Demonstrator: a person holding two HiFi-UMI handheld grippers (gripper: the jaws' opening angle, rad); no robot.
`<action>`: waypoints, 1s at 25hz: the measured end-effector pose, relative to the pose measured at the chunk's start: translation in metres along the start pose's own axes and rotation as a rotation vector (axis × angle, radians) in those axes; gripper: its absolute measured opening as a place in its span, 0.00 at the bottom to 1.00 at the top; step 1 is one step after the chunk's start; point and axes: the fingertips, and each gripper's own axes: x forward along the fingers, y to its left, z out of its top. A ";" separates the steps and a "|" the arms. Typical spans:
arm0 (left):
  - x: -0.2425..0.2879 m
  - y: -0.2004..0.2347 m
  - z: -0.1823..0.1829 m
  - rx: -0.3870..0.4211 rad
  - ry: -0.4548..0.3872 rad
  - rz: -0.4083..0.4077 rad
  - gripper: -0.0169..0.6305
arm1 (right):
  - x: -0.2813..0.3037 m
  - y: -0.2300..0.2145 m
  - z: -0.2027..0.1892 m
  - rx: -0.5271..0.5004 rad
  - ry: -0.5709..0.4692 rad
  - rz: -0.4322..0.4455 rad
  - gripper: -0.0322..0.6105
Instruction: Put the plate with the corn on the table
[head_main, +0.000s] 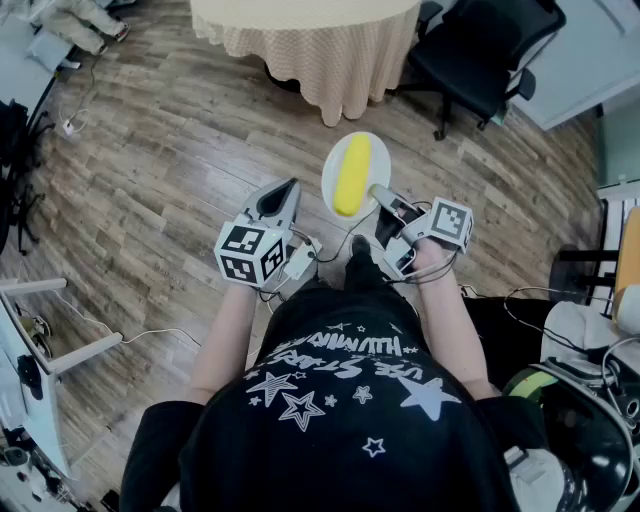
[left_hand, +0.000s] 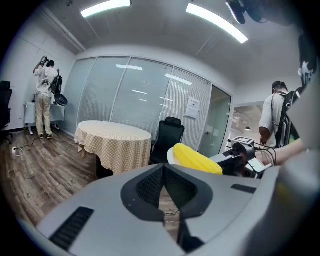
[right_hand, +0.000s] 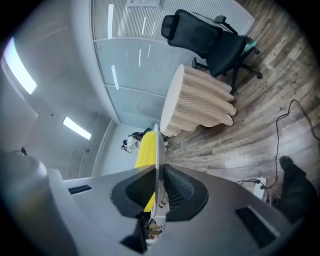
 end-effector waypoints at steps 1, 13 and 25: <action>0.001 0.000 0.000 -0.003 -0.001 0.003 0.03 | -0.001 -0.001 0.001 0.000 0.001 -0.001 0.12; -0.001 -0.004 0.009 0.001 -0.042 0.043 0.04 | -0.001 0.005 0.003 0.004 0.001 0.017 0.12; -0.012 -0.005 0.010 0.023 -0.060 0.048 0.04 | -0.005 0.003 -0.005 0.020 -0.009 -0.005 0.13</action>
